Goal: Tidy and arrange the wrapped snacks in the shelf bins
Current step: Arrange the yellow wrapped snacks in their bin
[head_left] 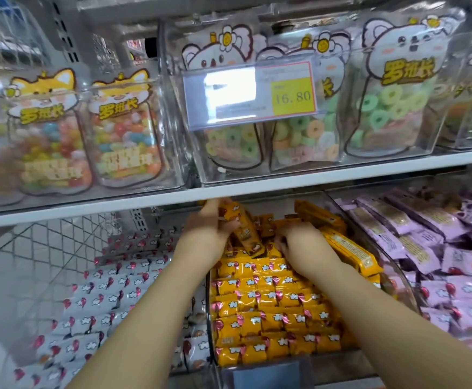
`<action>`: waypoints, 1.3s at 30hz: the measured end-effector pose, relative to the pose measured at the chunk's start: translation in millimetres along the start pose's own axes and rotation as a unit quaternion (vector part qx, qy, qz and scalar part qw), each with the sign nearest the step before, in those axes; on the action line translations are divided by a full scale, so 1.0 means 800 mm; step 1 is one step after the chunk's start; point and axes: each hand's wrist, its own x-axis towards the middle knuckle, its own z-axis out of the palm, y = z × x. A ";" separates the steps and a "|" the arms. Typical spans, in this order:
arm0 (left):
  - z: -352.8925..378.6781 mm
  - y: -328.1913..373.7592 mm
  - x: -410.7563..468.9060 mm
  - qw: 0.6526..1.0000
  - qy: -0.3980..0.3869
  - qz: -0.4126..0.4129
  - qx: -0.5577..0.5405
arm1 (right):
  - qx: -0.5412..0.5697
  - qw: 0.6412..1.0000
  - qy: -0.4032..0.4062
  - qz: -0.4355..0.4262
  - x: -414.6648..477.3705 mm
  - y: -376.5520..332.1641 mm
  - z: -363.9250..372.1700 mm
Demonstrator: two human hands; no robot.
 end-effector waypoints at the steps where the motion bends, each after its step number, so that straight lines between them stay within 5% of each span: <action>1: 0.001 0.001 -0.001 1.000 -0.012 0.007 0.009 | 0.001 1.000 -0.001 -0.003 -0.001 -0.001 -0.002; 13: 0.041 0.007 0.018 0.983 -0.078 0.084 0.141 | 0.014 1.000 -0.006 -0.013 -0.008 -0.003 -0.004; 22: 0.052 -0.002 0.012 0.939 -0.117 0.123 0.301 | 0.001 1.000 -0.013 0.002 -0.004 -0.004 0.002; 31: 0.055 0.005 0.004 0.948 -0.094 0.132 0.274 | -0.035 0.998 0.054 -0.025 -0.033 0.021 -0.073; 35: 0.063 0.038 -0.011 0.959 -0.220 0.119 0.134 | -0.082 0.996 0.035 -0.004 -0.057 0.037 -0.087; 39: 0.082 0.045 -0.021 0.921 -0.292 0.148 0.210 | -0.109 0.993 0.036 -0.024 -0.073 0.049 -0.083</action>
